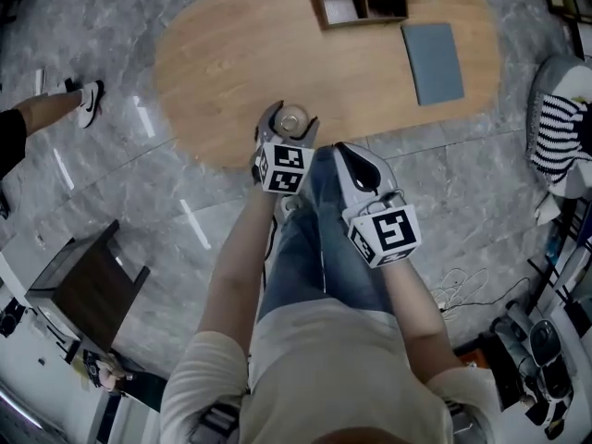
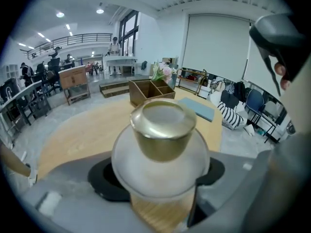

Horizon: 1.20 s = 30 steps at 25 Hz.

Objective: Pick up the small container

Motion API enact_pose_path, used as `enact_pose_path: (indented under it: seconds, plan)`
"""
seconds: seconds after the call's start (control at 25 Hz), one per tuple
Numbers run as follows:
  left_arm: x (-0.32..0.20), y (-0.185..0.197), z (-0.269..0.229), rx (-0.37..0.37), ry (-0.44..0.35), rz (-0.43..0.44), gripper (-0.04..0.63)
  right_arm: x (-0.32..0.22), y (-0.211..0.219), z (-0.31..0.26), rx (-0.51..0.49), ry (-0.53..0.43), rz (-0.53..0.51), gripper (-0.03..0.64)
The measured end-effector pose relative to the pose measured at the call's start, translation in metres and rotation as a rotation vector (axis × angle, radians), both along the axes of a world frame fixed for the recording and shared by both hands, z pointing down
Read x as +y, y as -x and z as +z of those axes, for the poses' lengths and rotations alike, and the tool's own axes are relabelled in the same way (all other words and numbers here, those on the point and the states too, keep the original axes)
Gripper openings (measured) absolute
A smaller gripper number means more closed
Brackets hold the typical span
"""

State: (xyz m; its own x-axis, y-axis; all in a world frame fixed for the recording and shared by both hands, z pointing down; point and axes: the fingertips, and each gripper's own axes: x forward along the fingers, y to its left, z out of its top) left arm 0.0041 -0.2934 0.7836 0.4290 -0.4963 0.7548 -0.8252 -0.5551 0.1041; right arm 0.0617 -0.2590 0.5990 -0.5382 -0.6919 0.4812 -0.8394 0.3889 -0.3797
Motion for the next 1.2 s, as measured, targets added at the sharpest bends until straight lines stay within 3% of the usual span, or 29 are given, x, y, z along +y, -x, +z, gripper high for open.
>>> enact_pose_path:
  seconds: [0.92,1.2]
  plan:
    - [0.138,0.059,-0.16,0.1,-0.124,-0.069,0.339,0.136,0.021,-0.109,0.081,-0.215,0.062,0.0]
    - [0.191,0.087,-0.217,0.127,-0.159,-0.078,0.339,0.183,0.043,-0.146,0.101,-0.263,0.017,0.0]
